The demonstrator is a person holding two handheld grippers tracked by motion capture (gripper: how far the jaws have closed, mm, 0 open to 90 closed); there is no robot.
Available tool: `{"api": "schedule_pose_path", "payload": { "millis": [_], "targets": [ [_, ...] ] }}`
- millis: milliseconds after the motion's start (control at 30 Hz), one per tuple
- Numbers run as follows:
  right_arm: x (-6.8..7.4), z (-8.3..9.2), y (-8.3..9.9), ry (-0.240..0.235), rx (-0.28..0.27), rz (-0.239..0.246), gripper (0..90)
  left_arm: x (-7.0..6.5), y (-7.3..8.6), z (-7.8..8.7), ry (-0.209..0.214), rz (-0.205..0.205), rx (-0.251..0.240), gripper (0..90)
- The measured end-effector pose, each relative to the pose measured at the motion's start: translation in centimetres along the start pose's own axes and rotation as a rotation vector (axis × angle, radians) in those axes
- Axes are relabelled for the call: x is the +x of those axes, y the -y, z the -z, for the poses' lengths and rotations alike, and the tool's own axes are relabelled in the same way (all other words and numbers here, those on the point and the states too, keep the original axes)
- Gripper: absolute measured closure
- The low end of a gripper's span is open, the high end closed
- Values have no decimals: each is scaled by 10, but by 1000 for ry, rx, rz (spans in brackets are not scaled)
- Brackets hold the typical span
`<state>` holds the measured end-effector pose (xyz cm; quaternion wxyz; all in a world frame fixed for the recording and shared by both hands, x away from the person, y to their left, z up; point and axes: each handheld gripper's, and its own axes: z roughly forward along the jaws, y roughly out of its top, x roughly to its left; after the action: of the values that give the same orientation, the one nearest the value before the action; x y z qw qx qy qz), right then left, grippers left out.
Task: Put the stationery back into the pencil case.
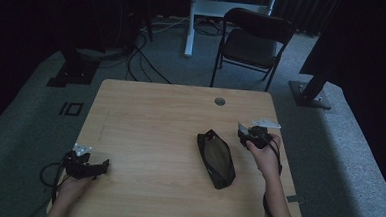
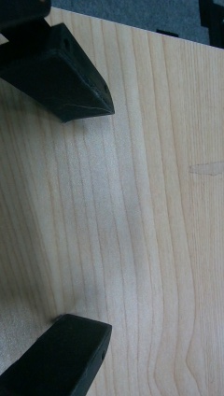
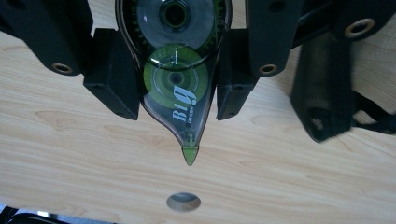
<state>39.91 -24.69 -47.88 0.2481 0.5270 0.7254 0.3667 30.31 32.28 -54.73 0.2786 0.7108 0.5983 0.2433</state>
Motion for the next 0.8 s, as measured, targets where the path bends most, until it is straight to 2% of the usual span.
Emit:
{"api": "schedule_pose_path", "payload": {
  "millis": [133,267,367,633,800],
  "targets": [
    [9,10,-4,-7,-15,7,507,0,0,0,0,0,0,5],
    [15,18,-10,-45,-51,-3,507,0,0,0,0,0,0,5],
    [20,23,-13,-50,-57,-4,508,0,0,0,0,0,0,5],
    [42,39,-17,-42,-55,38,508,0,0,0,0,0,0,5],
    [58,45,-19,-55,-53,63,508,0,0,0,0,0,0,5]
  ]
}}
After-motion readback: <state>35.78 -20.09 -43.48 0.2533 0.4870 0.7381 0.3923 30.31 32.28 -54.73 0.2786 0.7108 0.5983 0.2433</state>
